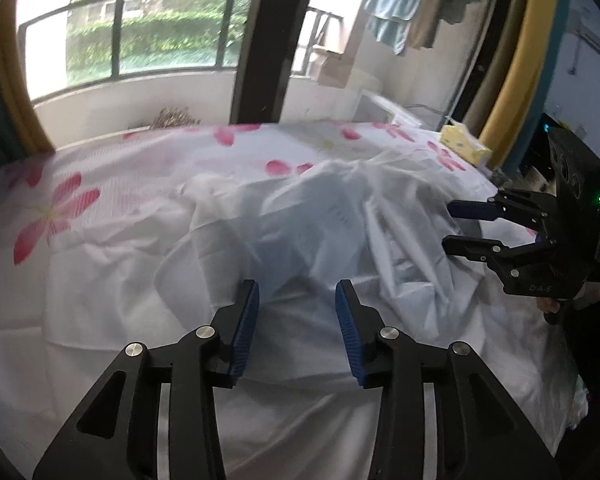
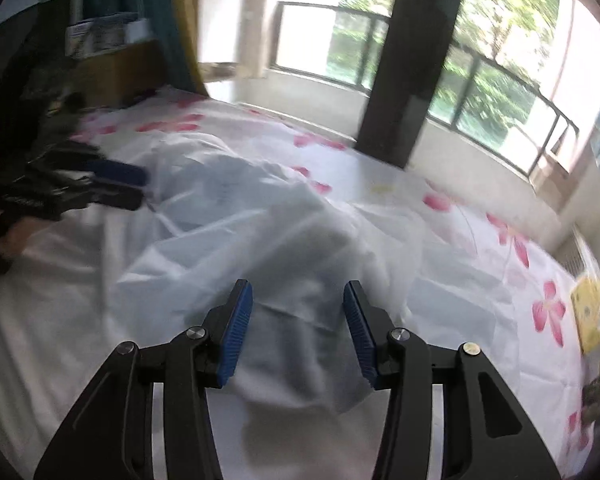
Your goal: Fold large clothes
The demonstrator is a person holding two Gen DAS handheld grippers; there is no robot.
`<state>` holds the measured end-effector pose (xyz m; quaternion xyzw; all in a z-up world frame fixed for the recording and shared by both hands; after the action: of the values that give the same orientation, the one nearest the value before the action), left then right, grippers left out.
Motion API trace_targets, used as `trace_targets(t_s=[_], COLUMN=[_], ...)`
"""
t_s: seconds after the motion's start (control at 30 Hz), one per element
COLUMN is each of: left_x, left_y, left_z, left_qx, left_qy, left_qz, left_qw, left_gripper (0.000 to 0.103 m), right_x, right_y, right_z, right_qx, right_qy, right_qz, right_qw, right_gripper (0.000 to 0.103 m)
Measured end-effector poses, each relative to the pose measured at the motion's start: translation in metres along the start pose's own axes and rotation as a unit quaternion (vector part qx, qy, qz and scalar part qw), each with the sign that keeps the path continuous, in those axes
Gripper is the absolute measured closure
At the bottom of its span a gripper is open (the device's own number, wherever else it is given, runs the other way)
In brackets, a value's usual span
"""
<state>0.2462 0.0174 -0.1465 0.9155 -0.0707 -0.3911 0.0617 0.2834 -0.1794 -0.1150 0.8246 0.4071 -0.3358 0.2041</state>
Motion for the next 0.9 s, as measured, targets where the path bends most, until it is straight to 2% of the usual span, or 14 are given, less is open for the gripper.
trace_targets(t_s=[0.13, 0.43, 0.67, 0.9], left_x=[0.002, -0.007, -0.025, -0.052], left_y=[-0.003, -0.003, -0.001, 0.0], left_z=[0.002, 0.013, 0.022, 0.033], left_qx=[-0.009, 0.001, -0.005, -0.015], left_qy=[-0.008, -0.027, -0.022, 0.0], left_qz=[0.01, -0.002, -0.012, -0.024], left_qw=[0.9999, 0.9996, 0.9997, 0.9996], left_gripper=[0.06, 0.06, 0.06, 0.06], right_x=[0.011, 0.01, 0.004, -0.015], right_y=[0.006, 0.003, -0.002, -0.008], right_z=[0.01, 0.017, 0.021, 0.035], right_qx=[0.016, 0.012, 0.011, 0.006], right_qy=[-0.025, -0.034, -0.045, -0.052], right_qz=[-0.002, 0.0, 0.004, 0.012], right_qw=[1.0, 0.999, 0.999, 0.999], right_gripper=[0.056, 0.047, 0.047, 0.047])
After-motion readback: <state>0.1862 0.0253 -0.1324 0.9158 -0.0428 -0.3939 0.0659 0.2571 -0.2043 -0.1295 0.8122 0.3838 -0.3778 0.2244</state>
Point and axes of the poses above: each gripper's, at about its wrist camera, not at the fingertips, and x roughly the way its jaws point, y to its right, z to its underside, the point moved 4 cm from there along x, roughly the way its jaws point, and after that the axes turned 6 degrees about -z, right-handed, at the moved point
